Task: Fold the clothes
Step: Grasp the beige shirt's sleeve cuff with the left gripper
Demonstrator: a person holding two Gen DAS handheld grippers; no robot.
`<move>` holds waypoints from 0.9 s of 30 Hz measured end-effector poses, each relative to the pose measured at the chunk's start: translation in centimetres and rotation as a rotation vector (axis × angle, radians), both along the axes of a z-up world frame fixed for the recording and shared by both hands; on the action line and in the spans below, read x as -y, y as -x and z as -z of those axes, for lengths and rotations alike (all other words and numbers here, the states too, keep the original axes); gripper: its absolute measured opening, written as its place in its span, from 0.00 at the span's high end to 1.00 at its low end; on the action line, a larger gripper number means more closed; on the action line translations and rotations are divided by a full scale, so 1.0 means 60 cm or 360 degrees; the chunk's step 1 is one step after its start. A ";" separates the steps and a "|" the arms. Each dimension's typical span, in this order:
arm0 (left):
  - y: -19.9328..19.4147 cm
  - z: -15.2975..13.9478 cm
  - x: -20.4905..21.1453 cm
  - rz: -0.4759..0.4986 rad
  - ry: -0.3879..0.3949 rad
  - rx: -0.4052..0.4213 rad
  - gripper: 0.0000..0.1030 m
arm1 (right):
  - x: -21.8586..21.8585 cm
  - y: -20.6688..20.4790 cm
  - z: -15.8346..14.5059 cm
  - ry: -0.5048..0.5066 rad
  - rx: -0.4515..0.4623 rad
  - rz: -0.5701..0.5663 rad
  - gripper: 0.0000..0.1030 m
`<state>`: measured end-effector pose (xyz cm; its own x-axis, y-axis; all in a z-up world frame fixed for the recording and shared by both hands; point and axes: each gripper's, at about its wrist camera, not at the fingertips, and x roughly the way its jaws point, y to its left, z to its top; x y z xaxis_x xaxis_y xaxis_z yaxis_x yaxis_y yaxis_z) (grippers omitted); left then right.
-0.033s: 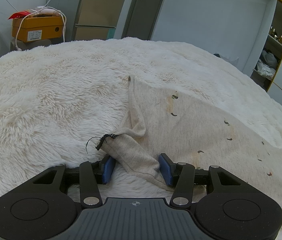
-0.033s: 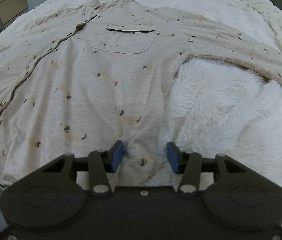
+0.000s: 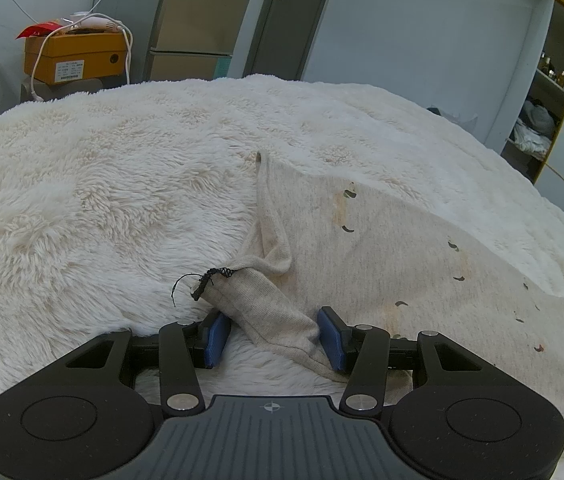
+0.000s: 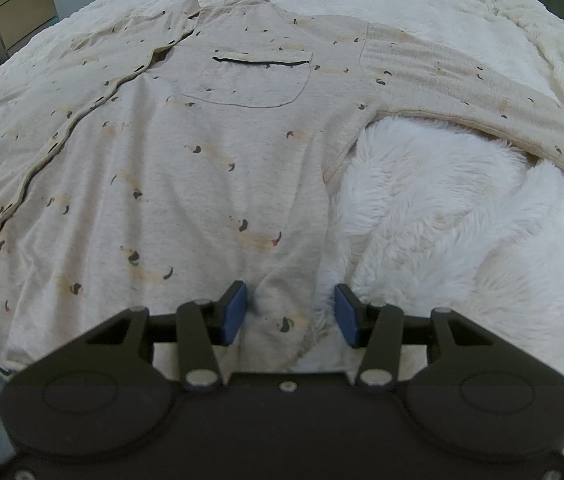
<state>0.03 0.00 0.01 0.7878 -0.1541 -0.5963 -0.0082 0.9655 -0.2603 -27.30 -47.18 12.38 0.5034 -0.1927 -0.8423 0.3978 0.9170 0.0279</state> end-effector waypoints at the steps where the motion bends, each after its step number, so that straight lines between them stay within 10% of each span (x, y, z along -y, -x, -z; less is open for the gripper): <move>1: 0.000 0.000 0.000 0.0000 0.0001 -0.0001 0.56 | 0.000 0.000 0.000 -0.0004 -0.0001 0.0000 0.54; 27: -0.004 0.005 0.001 -0.0001 0.0030 -0.0004 0.56 | -0.002 0.002 0.000 -0.0006 0.0003 0.0002 0.54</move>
<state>0.25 -0.04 -0.29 0.7863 -0.1647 -0.5955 -0.0096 0.9604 -0.2784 -27.40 -47.06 12.40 0.5047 -0.1900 -0.8421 0.3988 0.9165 0.0322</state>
